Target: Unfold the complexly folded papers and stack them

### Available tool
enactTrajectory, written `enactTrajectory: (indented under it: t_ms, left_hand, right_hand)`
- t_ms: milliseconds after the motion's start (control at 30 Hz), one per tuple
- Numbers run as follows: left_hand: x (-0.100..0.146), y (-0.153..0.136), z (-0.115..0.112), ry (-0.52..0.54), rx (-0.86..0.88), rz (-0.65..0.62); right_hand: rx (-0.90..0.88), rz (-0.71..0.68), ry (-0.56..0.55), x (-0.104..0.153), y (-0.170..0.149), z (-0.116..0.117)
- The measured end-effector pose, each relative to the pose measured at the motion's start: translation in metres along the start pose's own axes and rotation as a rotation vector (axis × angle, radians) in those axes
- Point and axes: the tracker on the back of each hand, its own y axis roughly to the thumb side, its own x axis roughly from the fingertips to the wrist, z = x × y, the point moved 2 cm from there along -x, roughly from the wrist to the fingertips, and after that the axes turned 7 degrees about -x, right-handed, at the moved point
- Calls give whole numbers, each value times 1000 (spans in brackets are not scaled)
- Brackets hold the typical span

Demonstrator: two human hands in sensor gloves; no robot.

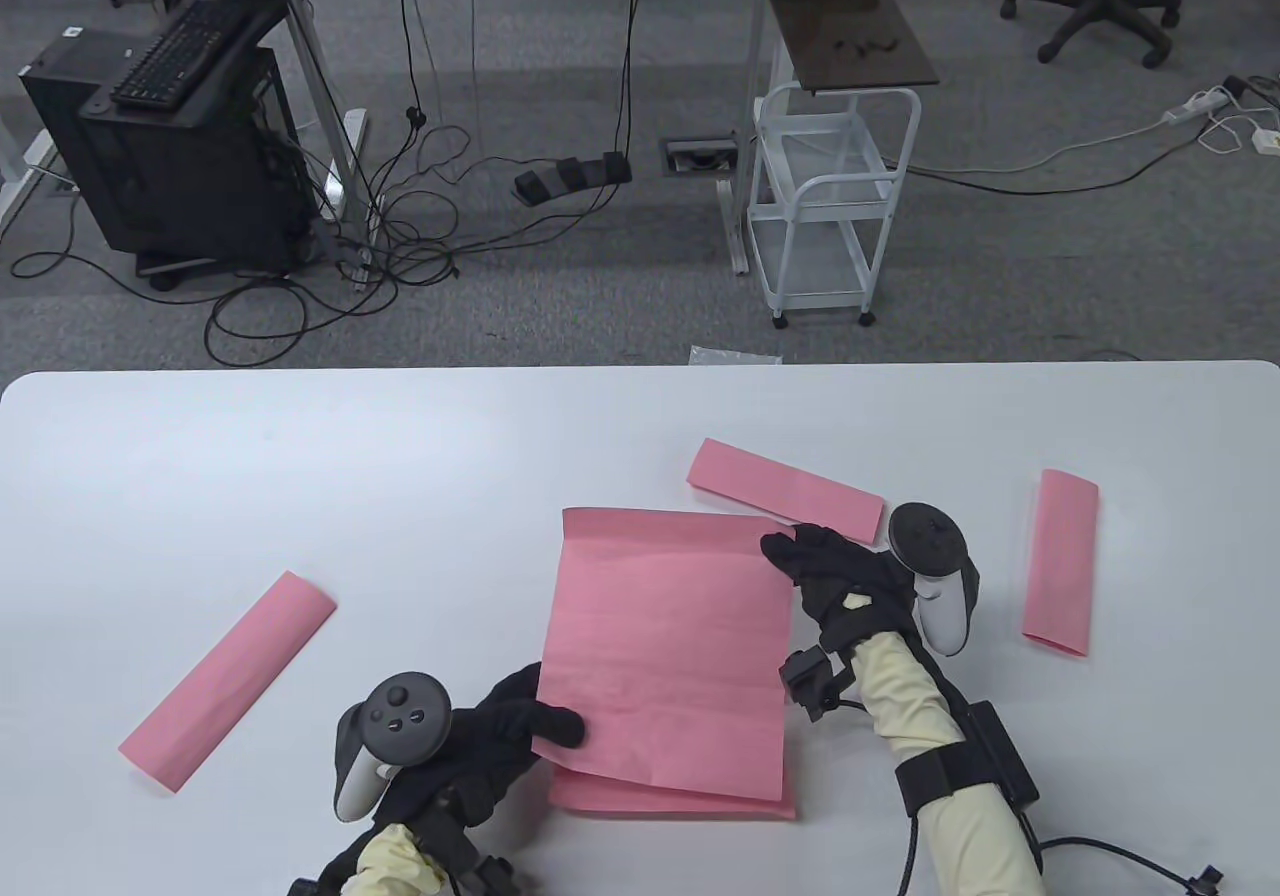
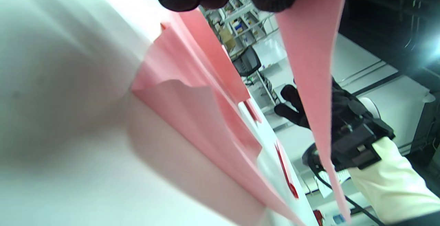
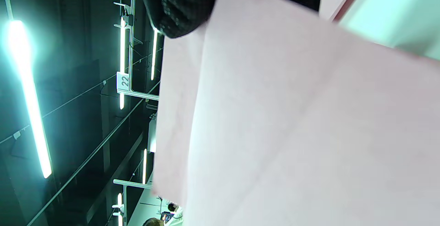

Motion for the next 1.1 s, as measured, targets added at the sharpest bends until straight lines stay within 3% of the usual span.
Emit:
enactTrajectory:
  t_ms: [200,300,367,467,900,1000,1100]
  left_hand:
    - [-3,1,-15,-128,103,-42]
    - [-3,1,-14,-51,114,-2]
    - [-3,3,-12,33,13,53]
    - [-4,7,-14,10,-149,46]
    - [-2,14,-16,95,-290,52]
    - [-4,18,-15,34,-367,19]
    - [-6,14,-21,-99,-370,31]
  right_hand:
    - [23,2,1,0,-2,5]
    - [16,3,-5,1,-1,5]
    - [14,1,-7,0,-1,4]
    - [5,3,-6,-1,-1,4]
    - [44,23,-15,-4,-6,10]
    - [58,33,-22,-5,-9,11]
    - [67,43,-26,-7,-14,13]
